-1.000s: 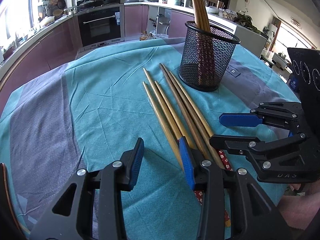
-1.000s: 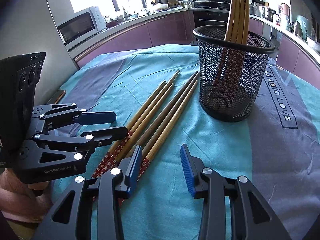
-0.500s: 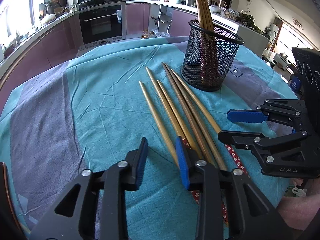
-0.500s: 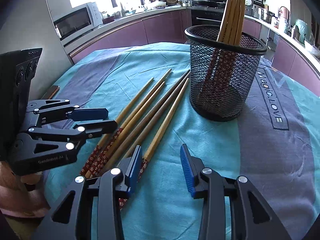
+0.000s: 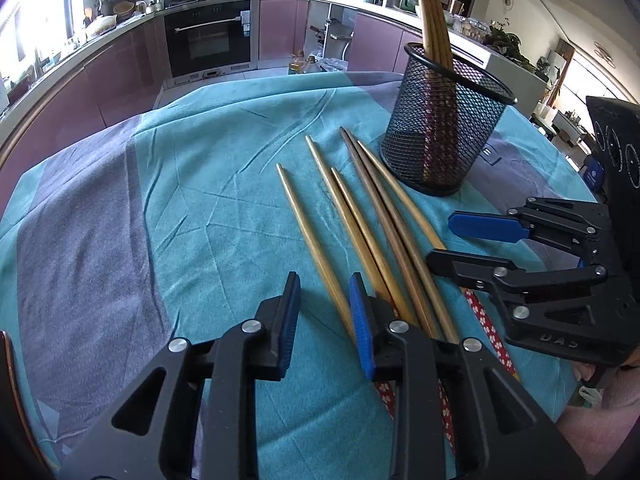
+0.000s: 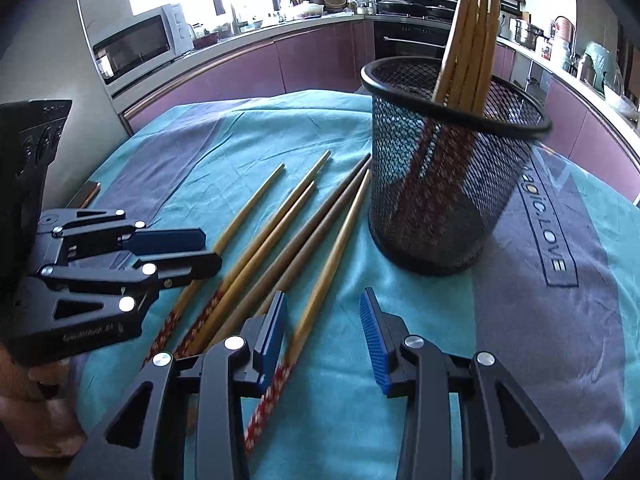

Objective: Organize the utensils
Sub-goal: 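Move both tools back over the remaining chopsticks, then close the left tool on a chopstick while the right tool grasps another chopstick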

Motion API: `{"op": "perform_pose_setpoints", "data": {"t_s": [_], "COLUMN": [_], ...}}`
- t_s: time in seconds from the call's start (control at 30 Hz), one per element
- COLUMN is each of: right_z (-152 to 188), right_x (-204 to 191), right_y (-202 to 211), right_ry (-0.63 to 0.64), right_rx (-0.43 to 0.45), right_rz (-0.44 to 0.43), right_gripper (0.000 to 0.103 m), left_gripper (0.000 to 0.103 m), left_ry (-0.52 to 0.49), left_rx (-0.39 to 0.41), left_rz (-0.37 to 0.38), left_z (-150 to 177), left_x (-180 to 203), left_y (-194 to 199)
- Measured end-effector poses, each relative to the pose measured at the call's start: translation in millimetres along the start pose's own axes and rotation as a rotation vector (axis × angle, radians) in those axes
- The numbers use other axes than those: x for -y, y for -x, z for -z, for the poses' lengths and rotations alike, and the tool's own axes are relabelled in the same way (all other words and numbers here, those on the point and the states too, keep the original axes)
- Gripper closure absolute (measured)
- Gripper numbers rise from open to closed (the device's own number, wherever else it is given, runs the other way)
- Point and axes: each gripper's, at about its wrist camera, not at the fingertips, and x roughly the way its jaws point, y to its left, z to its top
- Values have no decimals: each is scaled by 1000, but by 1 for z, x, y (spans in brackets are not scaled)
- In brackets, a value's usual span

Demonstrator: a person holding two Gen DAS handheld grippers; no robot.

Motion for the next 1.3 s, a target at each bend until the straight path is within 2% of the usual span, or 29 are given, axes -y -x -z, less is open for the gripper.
{"op": "perform_pose_setpoints", "data": {"t_s": [0.17,0.37,0.57,0.8,0.97,1.3], "right_z": [-3,3,7,7,7,5], "right_x": [4,19,27,19,8,6], "right_y": [-2,4,12,25,22,8], "right_ry": [-37,-110,-150,-122,-70,-53], "right_rx": [15,18,27,50,20,-24], "right_rz": [4,-48,-79,-123,-136,-126], "right_gripper": [79,94,96,97,97,95], "left_gripper": [88,94,96,96,96,94], "left_ry": [4,45,84,60,26,-5], "left_rx": [1,10,26,47,32,-18], "left_rz": [-10,5,18,48,64,64], "left_z": [-5,-4,1,6,9,10], "left_x": [0,-4,-8,-3,4,3], "left_y": [-5,-5,2,16,16,4]}}
